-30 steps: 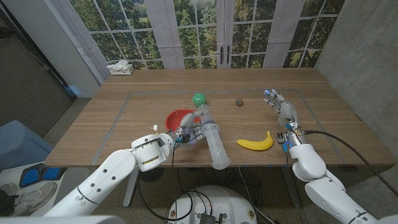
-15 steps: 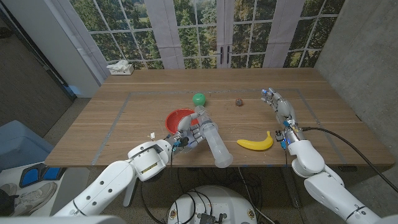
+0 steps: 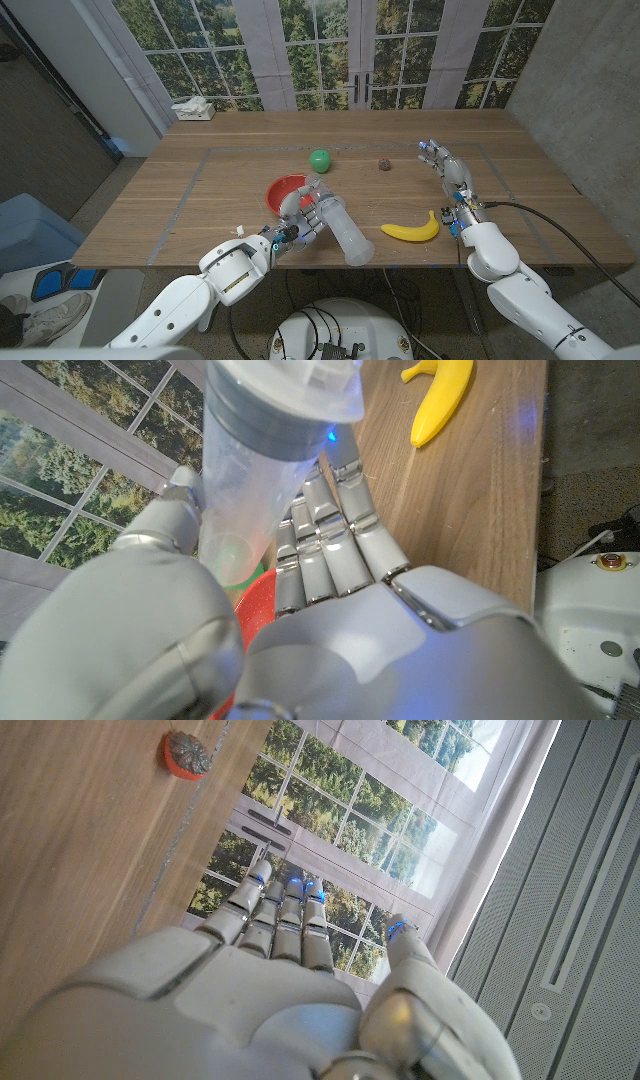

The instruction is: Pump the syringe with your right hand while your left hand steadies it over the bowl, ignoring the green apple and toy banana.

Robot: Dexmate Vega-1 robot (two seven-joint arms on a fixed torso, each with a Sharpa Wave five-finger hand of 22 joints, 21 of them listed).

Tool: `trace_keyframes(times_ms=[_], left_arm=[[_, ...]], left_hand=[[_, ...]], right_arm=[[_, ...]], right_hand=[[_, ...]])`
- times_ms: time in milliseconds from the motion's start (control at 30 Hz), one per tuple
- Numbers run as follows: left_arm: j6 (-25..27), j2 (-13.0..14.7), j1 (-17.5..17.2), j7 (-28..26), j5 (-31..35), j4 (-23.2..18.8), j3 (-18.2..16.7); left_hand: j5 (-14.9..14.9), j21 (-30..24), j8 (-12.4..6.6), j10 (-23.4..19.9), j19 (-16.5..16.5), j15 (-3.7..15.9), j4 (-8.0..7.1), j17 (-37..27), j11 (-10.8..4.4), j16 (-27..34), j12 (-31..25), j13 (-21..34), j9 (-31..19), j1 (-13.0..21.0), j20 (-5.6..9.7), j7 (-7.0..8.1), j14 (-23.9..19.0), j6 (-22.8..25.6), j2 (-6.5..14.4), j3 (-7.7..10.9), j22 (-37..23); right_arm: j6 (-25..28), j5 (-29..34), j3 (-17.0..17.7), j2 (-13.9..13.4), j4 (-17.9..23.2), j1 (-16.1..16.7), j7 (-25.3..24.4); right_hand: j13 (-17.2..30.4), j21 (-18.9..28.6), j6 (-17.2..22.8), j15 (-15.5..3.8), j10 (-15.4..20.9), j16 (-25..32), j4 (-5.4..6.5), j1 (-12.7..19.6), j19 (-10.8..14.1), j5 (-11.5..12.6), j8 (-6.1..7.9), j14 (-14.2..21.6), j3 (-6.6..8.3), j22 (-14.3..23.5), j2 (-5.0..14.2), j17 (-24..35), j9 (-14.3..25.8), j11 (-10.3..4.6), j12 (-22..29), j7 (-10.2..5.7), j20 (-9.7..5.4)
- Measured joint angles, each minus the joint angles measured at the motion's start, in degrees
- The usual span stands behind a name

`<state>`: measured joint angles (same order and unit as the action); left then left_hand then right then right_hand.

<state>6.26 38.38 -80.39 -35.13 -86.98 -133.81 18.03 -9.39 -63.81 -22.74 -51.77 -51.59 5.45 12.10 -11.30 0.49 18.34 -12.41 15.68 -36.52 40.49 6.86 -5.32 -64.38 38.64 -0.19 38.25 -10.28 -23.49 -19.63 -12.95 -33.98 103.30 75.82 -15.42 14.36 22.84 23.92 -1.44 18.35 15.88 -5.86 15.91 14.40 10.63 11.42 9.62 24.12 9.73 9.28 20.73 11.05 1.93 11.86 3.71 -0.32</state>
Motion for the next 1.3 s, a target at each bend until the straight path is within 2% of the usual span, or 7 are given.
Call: trace_keyframes(times_ms=[33,267,333,567,900,1033,1300], left_arm=[[-0.4,-0.1,-2.1,0.1,0.1,-0.9,-0.3],[-3.1,-0.2,-2.6,0.7,0.8,-1.1,-0.4],[-3.8,-0.6,-4.8,0.8,1.0,-1.7,-0.9],[-6.2,-1.3,-6.6,1.1,1.6,-2.1,-1.4],[-8.0,-2.2,-7.4,1.2,1.9,-2.0,-1.8],[-8.5,-2.7,-7.5,1.3,1.8,-1.7,-2.1],[-8.7,-3.4,-7.3,1.3,0.9,-1.1,-2.6]], left_hand=[[0.0,0.0,-0.04,0.0,0.0,0.0,0.0,0.0,0.0,-0.3,0.0,0.0,-0.3,-0.1,0.0,0.0,0.0,-0.4,0.1,0.0,0.0],[-0.2,0.0,-0.04,0.0,0.1,0.0,0.0,0.0,0.0,-0.5,0.4,-0.5,-0.8,-0.8,0.09,-0.21,0.0,-0.6,0.8,0.0,0.0],[-0.2,0.0,-0.05,0.0,0.1,0.0,0.0,0.0,0.0,-0.5,0.4,-0.5,-0.9,-0.8,0.09,-0.31,0.0,-0.7,0.8,0.0,0.0],[-0.2,0.0,-0.15,0.0,0.2,0.0,0.0,0.0,0.0,-0.7,0.4,-0.8,-1.6,-1.0,-0.01,-0.32,0.0,-1.1,1.0,0.0,0.0],[-0.2,0.0,-0.18,0.0,0.2,-0.01,0.0,0.0,0.0,-0.8,0.4,-1.1,-2.1,-1.0,-0.03,-0.42,0.0,-1.2,1.0,0.0,0.0],[-0.2,0.0,-0.2,0.0,0.3,-0.01,0.0,0.0,0.0,-0.9,0.4,-1.3,-2.4,-1.0,-0.11,-0.43,0.0,-1.2,1.0,0.0,0.0],[-0.2,-0.2,-0.26,0.2,0.4,-0.01,0.0,0.0,-0.2,-1.0,0.4,-1.5,-2.9,-1.0,-0.21,-0.61,0.0,-1.4,1.0,0.0,0.0]], right_arm=[[-2.3,2.1,0.0,0.3,-0.1,0.1,-1.4],[-2.3,2.1,0.1,1.3,0.5,1.7,-1.4],[-5.1,7.2,0.2,1.5,0.8,2.4,-4.2],[-6.4,11.0,0.5,2.5,1.8,4.4,-6.0],[-8.3,15.8,0.9,4.5,2.3,6.6,-8.5],[-10.4,20.4,1.1,6.0,2.2,7.5,-11.0],[-13.9,27.7,2.0,8.7,1.6,9.0,-15.4]], right_hand=[[0.0,0.0,-0.2,-0.31,-0.4,-0.1,0.0,0.0,0.0,0.0,0.0,-0.3,0.0,0.0,0.0,0.0,0.0,0.0,0.0,-0.16,0.0],[0.0,-0.5,0.0,-0.31,-0.7,-0.2,0.0,0.0,0.0,0.0,0.0,-0.3,0.0,0.0,0.0,0.0,0.0,-0.3,0.0,-0.37,0.0],[0.0,-0.5,0.0,-0.31,-0.7,-0.2,0.01,0.0,0.0,0.0,0.0,-0.3,0.01,0.0,0.0,0.0,0.0,-0.3,0.0,-0.37,0.0],[-0.3,-0.5,0.0,-0.31,-0.7,-0.2,0.17,0.0,0.0,0.0,0.0,-0.3,0.17,0.0,0.01,0.0,0.0,-0.3,0.0,-0.36,0.0],[-0.3,-0.5,0.0,-0.31,-0.7,-0.2,0.35,-0.5,0.3,0.0,0.0,-0.3,0.01,0.0,0.46,0.0,0.0,-0.3,0.0,-0.36,-0.3],[-0.3,-0.8,0.3,-0.31,-0.6,-0.2,0.75,-0.5,0.8,-0.3,0.0,-0.3,0.07,0.0,0.46,0.0,0.0,-0.27,0.0,-0.68,0.11],[-0.5,-0.9,0.0,-0.53,-0.4,-0.2,1.37,-1.4,1.2,-0.5,0.0,-0.1,-0.08,0.0,0.15,0.0,0.0,-0.49,0.0,-1.6,-0.29]])
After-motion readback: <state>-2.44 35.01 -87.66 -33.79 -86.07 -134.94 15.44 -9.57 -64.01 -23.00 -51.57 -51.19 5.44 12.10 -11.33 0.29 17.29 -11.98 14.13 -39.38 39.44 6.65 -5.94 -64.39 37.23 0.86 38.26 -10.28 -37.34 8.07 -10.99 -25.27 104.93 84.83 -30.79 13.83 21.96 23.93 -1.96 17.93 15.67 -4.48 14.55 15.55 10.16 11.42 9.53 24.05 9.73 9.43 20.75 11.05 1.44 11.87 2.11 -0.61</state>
